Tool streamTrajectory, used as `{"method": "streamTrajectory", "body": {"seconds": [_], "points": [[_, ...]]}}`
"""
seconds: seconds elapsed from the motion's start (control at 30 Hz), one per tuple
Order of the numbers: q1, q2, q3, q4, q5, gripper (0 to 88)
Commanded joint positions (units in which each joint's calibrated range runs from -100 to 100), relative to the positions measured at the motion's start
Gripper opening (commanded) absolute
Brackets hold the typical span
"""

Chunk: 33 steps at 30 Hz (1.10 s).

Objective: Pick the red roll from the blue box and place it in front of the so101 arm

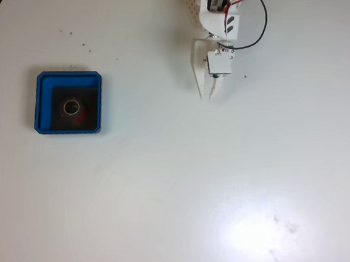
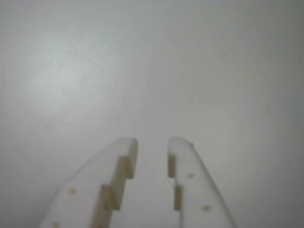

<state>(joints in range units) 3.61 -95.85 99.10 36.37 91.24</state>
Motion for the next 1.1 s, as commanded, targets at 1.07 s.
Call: {"method": "streamTrajectory", "body": {"seconds": [1.07], "points": [[23.5,-2.9,0.6,-0.6,0.0,0.5]]}}
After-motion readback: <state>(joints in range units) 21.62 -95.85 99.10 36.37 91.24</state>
